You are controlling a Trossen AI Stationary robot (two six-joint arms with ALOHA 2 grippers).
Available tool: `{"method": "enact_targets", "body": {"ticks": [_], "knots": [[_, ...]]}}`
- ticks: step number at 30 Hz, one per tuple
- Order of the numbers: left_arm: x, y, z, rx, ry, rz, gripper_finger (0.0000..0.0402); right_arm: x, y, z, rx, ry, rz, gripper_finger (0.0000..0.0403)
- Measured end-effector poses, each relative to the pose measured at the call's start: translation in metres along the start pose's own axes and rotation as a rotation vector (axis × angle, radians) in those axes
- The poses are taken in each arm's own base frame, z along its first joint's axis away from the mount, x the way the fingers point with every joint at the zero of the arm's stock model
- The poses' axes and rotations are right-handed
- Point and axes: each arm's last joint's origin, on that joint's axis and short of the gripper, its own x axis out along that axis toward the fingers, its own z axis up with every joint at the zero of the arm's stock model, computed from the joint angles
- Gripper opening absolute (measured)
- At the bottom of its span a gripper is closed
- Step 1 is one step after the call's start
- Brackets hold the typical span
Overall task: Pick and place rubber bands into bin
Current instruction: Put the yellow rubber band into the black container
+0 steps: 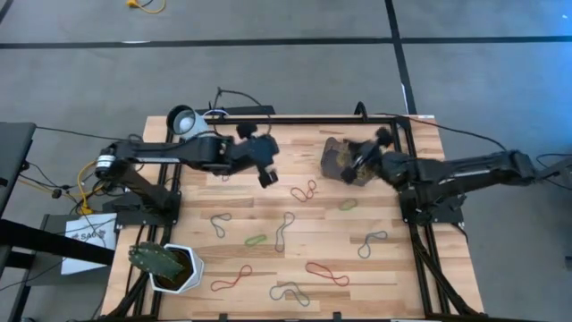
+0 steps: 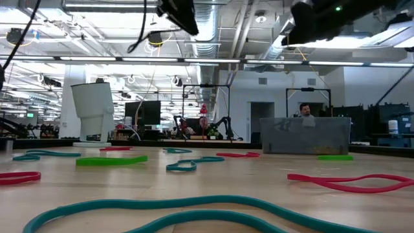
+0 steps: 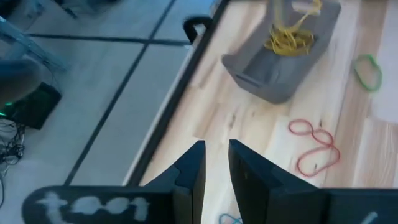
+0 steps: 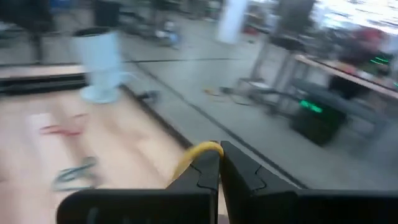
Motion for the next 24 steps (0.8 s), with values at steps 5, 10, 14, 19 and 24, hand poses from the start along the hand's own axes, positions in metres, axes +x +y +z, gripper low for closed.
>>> {"method": "enact_targets", "body": {"ticks": [5, 10, 14, 19, 24], "knots": [[-0.034, 0.023, 0.001, -0.047, -0.075, 0.029, 0.0062, -0.003, -0.030, -0.015, 0.121, 0.141, -0.034, 0.0000], [-0.061, 0.040, 0.000, -0.092, -0.140, 0.033, 0.0062, 0.007, -0.038, -0.038, 0.168, 0.352, -0.039, 0.0000], [-0.069, 0.045, 0.000, -0.139, -0.162, 0.031, 0.0062, 0.022, -0.031, -0.047, 0.169, 0.432, 0.035, 0.0000], [-0.066, 0.040, -0.003, -0.139, -0.133, 0.019, 0.0062, 0.032, -0.022, -0.065, 0.179, 0.590, 0.014, 0.0000], [-0.061, 0.034, -0.005, -0.116, -0.101, 0.014, 0.0062, 0.026, -0.016, -0.082, 0.154, 0.783, 0.067, 0.0000]]}}
